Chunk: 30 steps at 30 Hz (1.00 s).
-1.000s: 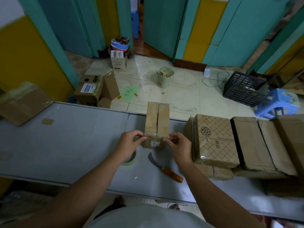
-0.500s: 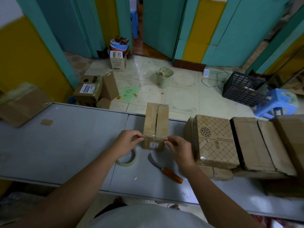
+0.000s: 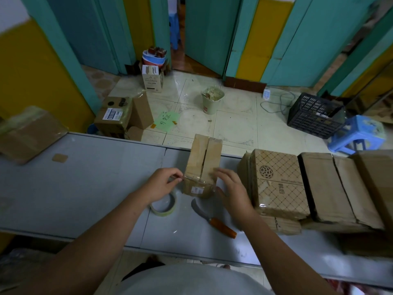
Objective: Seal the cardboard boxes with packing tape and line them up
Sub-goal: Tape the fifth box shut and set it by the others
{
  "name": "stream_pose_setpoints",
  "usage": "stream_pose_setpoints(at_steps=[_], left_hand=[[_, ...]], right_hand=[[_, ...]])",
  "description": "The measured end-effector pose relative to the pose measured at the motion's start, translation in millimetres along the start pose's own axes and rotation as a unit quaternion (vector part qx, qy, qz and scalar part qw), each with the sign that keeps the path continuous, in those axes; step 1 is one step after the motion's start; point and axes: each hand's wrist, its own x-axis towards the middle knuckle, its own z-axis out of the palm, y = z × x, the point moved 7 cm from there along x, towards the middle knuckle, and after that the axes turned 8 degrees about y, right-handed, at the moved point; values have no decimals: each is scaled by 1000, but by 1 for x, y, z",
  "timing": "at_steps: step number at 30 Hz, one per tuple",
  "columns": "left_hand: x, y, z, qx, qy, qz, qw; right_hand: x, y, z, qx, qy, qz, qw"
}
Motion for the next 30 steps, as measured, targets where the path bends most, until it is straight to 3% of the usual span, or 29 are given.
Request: stream_pose_setpoints(at_steps=[2,8,17,22,28,30], left_hand=[[3,1,0,7,-10,-3,1000],[14,3,-1,10,-46,-19,999],[30,3,-9,-118,-108,-162,974],[28,4,-4,-173,-65,-250,950],[25,12,-4,-127,32,-248,960],[22,17,3,-127,23,-249,960]], right_hand=[[6,-7,4,-14,-18,-53,998],[14,-7,7,-2,-15,-24,1000],[22,-7,5,40,-23,20,999],[20,-4,7,47,-12,41,998],[15,0,8,94,18,82,992],[15,-3,9,100,15,83,991]])
